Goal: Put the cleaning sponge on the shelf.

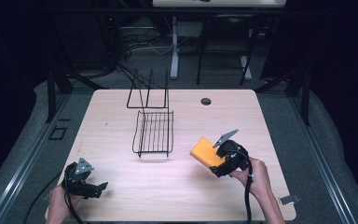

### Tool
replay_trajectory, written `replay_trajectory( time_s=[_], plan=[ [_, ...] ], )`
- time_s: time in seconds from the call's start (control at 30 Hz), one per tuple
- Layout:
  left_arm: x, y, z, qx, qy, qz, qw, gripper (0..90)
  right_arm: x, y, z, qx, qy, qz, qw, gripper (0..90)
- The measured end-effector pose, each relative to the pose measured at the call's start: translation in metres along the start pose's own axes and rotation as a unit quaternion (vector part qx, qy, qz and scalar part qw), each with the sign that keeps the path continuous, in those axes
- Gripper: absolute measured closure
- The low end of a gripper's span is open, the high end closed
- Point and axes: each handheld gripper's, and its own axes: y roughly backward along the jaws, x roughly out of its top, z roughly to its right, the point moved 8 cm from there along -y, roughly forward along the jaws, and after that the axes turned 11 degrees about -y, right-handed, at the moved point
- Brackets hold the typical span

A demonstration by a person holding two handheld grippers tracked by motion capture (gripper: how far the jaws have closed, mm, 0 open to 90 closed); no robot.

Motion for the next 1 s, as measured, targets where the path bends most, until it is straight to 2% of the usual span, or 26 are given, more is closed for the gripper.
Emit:
replay_trajectory(
  time_s=[0.3, 0.47, 0.53, 0.6, 1.0],
  plan=[
    [0.0, 0.0, 0.0, -0.001, 0.0, 0.0, 1.0, 0.0, 0.009, 0.0, -0.006, -0.001, 0.012, 0.0, 0.9999, 22.3],
    [0.001, 0.0, 0.0, 0.006, 0.003, 0.007, 1.0, 0.0, 0.012, -0.001, -0.009, 0.002, 0.013, -0.001, 0.9999, 22.3],
    [0.001, 0.0, 0.0, 0.005, 0.004, 0.007, 1.0, 0.0, 0.015, -0.002, -0.013, 0.009, 0.01, 0.006, 0.9999, 22.3],
    [0.001, 0.0, 0.0, 0.007, 0.002, 0.007, 1.0, 0.0, 0.017, -0.001, -0.013, 0.005, 0.014, 0.005, 0.9999, 22.3],
    [0.001, 0.0, 0.001, -0.001, -0.001, 0.004, 1.0, 0.0, 0.031, -0.005, -0.021, 0.012, 0.013, 0.012, 0.9998, 22.4]
  ],
)
